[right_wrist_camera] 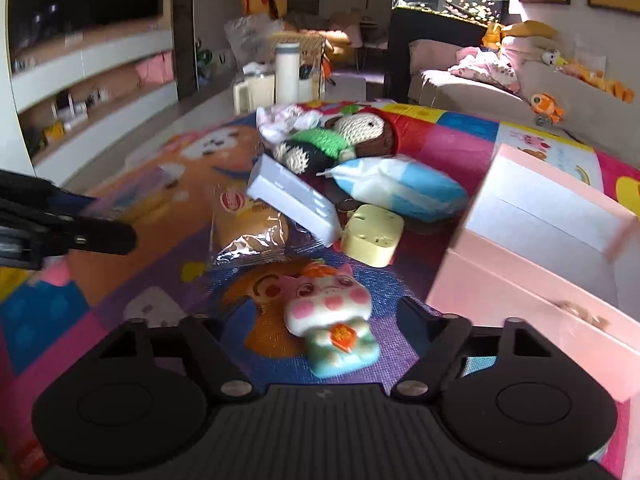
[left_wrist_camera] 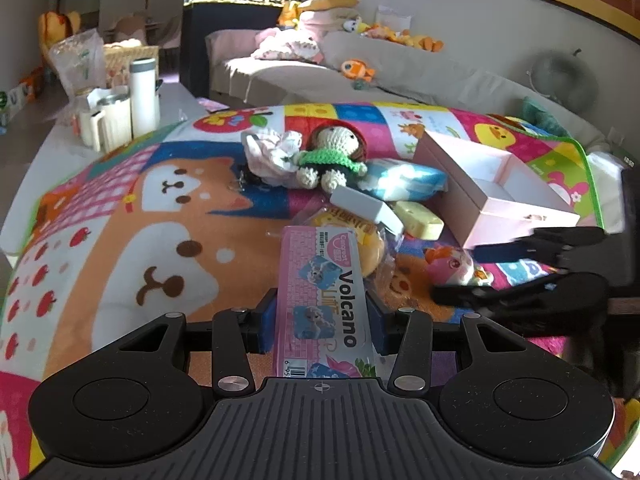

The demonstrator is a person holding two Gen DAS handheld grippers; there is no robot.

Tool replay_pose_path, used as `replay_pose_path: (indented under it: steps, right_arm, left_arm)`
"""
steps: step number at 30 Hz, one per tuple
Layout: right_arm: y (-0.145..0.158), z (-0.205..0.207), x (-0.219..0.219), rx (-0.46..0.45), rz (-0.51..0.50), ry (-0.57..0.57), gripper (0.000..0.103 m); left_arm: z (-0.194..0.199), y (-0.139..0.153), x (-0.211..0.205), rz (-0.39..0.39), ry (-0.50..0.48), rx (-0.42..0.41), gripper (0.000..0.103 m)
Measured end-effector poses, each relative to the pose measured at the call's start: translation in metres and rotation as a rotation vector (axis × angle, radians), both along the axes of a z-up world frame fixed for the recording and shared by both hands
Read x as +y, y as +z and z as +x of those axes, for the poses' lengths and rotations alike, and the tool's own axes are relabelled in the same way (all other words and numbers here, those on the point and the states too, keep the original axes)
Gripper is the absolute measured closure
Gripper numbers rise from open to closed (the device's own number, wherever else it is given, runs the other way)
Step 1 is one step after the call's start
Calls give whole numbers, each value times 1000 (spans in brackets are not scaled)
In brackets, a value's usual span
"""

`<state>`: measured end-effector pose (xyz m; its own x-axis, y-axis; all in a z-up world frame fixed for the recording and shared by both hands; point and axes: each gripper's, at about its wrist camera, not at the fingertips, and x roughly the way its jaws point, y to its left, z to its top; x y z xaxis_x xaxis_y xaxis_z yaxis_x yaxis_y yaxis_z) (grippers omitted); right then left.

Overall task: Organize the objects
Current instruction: 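Grasp the pink Volcano box with the left gripper while the right gripper grasps the pig figurine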

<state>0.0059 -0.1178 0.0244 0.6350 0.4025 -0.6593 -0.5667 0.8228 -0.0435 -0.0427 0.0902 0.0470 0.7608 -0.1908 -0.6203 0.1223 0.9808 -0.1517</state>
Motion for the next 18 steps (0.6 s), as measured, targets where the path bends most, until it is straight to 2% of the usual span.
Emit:
replay_pose_path:
  steps: [1, 4, 9, 12, 14, 18]
  right_arm:
    - [-1, 4, 4, 18, -13, 4, 56]
    - [10, 2, -6, 32, 21, -15, 56]
    - [45, -36, -63, -37, 112, -67, 56]
    - [65, -52, -103, -106, 164, -154, 56]
    - [77, -57, -126, -168, 188, -238, 56]
    - [87, -54, -157, -242, 201, -358, 56]
  left_arm:
    - [0, 0, -1, -3, -1, 12, 54]
    - [-4, 0, -7, -10, -27, 34, 54]
    - [14, 24, -31, -54, -99, 16, 54]
    - [47, 54, -67, -82, -166, -56, 54]
    - [83, 70, -98, -117, -187, -82, 54]
    - [158, 69, -150, -211, -156, -68, 54]
